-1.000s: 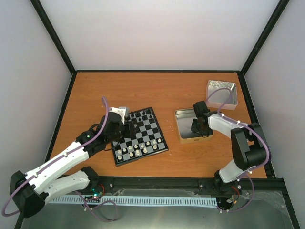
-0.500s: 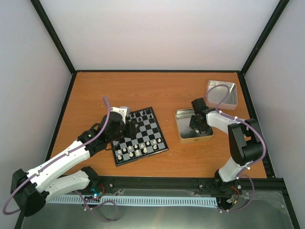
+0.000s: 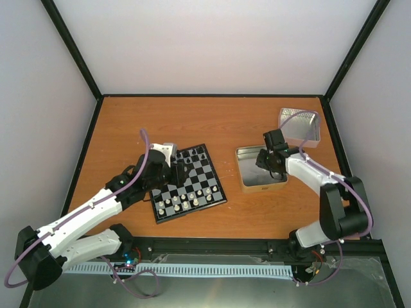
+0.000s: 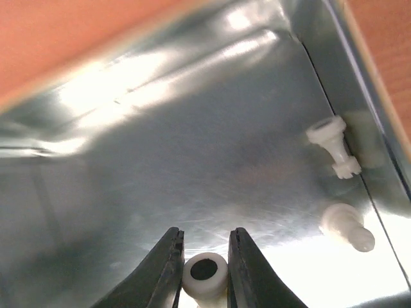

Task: Set up the chess pieces on the board
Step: Pick up the chess piece from the storage box, then place the chess piece on the chessboard.

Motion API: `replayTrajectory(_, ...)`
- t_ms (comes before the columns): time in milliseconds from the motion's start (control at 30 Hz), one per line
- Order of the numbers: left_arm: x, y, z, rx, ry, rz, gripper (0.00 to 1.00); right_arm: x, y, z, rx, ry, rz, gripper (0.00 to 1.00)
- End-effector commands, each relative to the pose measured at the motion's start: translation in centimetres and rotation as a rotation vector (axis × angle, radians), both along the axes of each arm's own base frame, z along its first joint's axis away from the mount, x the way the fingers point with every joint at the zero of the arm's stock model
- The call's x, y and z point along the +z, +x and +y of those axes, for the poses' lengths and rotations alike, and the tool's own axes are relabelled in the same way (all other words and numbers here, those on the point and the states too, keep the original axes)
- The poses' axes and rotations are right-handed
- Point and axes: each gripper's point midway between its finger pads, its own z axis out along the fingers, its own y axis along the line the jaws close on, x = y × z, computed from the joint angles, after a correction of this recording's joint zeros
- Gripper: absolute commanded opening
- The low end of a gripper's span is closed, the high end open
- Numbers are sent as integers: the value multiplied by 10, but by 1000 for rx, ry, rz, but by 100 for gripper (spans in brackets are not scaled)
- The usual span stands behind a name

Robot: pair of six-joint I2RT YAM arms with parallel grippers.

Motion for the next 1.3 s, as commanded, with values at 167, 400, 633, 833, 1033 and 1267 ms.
replayTrajectory(167, 21, 8, -42, -160, -128, -86, 60, 80, 7, 53, -49, 467, -203, 19)
replayTrajectory(400, 28, 8, -90, -276, -173, -164, 63, 100, -20, 126, -60, 834, -113, 19)
replayTrajectory(633, 1, 0, -114, -280, -200, -147, 60, 103, -40, 156, -187, 1042, 2, 19)
replayTrajectory(833, 2, 1, -121, -280, -259, -162, 56, 105, -50, 164, -255, 1126, 67, 19)
replayTrajectory(1033, 0, 3, -130, -287, -288, -145, 54, 112, -54, 174, -266, 1202, 121, 21)
replayTrajectory(1267, -1, 6, -130, -250, -314, -138, 37, 120, -55, 180, -251, 1219, 137, 21)
